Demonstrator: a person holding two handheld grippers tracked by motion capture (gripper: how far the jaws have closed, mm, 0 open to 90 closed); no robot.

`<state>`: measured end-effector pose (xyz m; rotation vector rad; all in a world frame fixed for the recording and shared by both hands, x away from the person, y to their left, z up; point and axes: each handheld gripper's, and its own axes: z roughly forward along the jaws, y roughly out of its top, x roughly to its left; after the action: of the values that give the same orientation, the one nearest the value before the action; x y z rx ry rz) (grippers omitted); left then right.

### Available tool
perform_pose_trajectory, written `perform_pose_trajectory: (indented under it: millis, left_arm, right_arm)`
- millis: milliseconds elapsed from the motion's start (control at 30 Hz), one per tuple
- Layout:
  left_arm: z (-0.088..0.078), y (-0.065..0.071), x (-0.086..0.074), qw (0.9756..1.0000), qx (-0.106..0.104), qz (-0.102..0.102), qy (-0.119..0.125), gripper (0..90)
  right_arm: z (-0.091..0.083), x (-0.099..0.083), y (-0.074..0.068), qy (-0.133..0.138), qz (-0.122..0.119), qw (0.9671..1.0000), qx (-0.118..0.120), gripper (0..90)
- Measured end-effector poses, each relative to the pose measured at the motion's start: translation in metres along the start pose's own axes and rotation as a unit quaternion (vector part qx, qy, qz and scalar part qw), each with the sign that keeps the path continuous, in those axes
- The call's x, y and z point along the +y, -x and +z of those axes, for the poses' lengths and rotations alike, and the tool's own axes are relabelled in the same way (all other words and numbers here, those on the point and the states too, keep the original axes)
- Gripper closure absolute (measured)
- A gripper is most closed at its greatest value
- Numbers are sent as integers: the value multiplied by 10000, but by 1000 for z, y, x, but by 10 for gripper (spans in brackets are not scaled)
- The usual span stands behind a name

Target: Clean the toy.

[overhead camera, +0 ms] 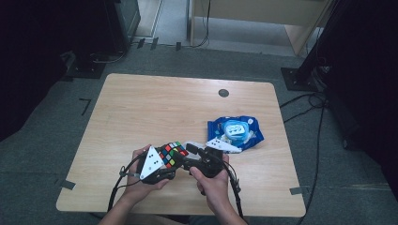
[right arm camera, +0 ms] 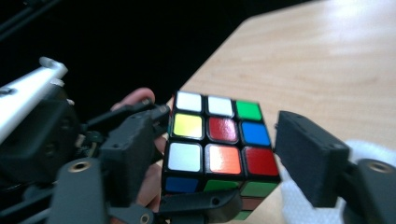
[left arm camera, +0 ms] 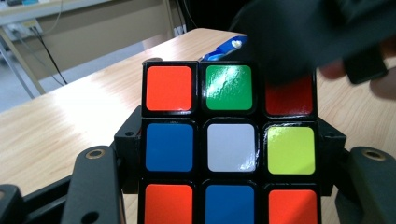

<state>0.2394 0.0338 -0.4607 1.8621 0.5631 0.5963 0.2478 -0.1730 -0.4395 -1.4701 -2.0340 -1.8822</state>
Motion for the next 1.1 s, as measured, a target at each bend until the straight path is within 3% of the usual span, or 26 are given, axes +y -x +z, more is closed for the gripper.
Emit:
perform_pose_trajectory:
  millis: [100, 167, 267, 333, 400, 467, 533, 600, 667, 733, 800, 867, 900, 967, 1033, 1100]
  left_arm:
    - [-1, 3, 1, 10000, -35, 39, 68, 340]
    - [0, 4, 1, 9999, -16, 82, 68, 340]
    - [0, 4, 1, 9999, -52, 56, 91, 340]
    - [1, 4, 0, 9999, -68, 55, 60, 339]
    - [3, 5, 0, 9999, -81, 60, 16, 339]
    - [5, 5, -1, 9999, -96, 82, -72, 338]
    - [6, 5, 0, 9998, -104, 90, -138, 334]
    - [7, 5, 0, 9997, -101, 113, -209, 328]
    - [8, 5, 0, 9996, -110, 94, -237, 322]
    - [8, 4, 0, 9994, -155, 84, -306, 326]
    - [6, 3, 0, 9994, -96, 110, -299, 335]
    - [6, -2, 0, 9994, -142, -49, -323, 339]
    - [5, -6, -1, 9992, -134, -199, -330, 339]
    - [3, -18, -3, 9980, -113, -524, -336, 339]
    - [-1, -32, -5, 9955, -46, -891, -314, 339]
    - [-6, -44, -6, 9920, 14, -1241, -249, 339]
  right_arm:
    - [6, -3, 3, -239, 207, 9995, 46, 304]
    - [7, -5, 4, -262, 314, 9991, 121, 324]
    - [6, -4, 5, -233, 385, 9989, 122, 336]
    - [5, -4, 2, -236, 305, 9992, 39, 339]
    - [5, -5, -1, -247, 37, 9996, -123, 341]
    - [5, -6, -7, -247, -401, 9982, -372, 344]
    - [5, -7, -16, -279, -979, 9922, -713, 344]
    - [6, -8, -24, -291, -1483, 9840, -949, 345]
    - [6, -9, -29, -308, -1797, 9774, -1069, 345]
    - [7, -9, -31, -361, -1966, 9740, -1068, 344]
    - [8, -8, -28, -406, -1956, 9752, -957, 340]
    - [6, -5, -23, -311, -1733, 9818, -704, 324]
    - [3, -2, -20, -202, -1588, 9855, -559, 302]
    - [-6, 6, -14, 22, -1408, 9893, -394, 275]
    - [-16, 12, -6, 315, -1269, 9907, -376, 292]
    - [-20, 12, 3, 445, -1207, 9908, -410, 304]
